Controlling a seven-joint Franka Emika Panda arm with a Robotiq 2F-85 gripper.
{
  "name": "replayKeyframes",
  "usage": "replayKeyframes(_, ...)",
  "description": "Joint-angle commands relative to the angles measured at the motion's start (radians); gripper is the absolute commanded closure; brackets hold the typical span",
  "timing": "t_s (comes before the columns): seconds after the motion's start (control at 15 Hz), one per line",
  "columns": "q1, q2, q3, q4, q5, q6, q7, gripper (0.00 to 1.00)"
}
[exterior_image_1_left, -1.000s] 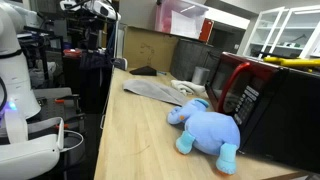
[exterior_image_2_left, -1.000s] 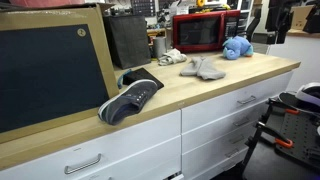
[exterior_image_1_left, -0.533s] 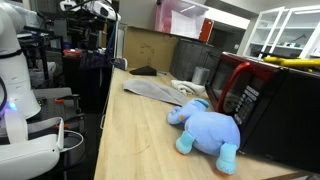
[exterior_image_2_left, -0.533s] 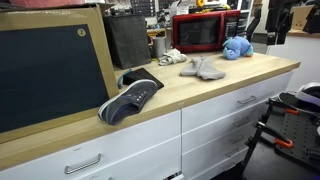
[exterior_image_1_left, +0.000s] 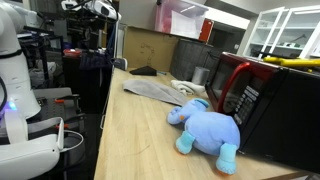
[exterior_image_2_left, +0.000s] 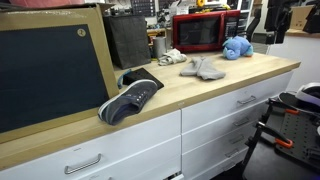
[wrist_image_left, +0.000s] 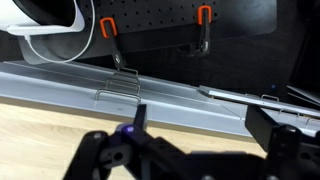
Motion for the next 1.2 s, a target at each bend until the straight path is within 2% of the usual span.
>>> replayKeyframes(0.0,0.036,0.058,0.045,0.022,0.067,0.063,0.016,0.00)
replayKeyframes(0.27,0.087,0.144,0.129,0.019,0.173,0.221,0.097,0.00)
replayKeyframes(0.53,0.109,0.270,0.198,0.025,0.207,0.381,0.184,0.00)
replayKeyframes(0.8,0.108,0.424,0.227,0.055,0.204,0.533,0.251,0.00)
replayKeyframes(1.13,0.126,0.591,0.232,0.164,0.222,0.633,0.306,0.00)
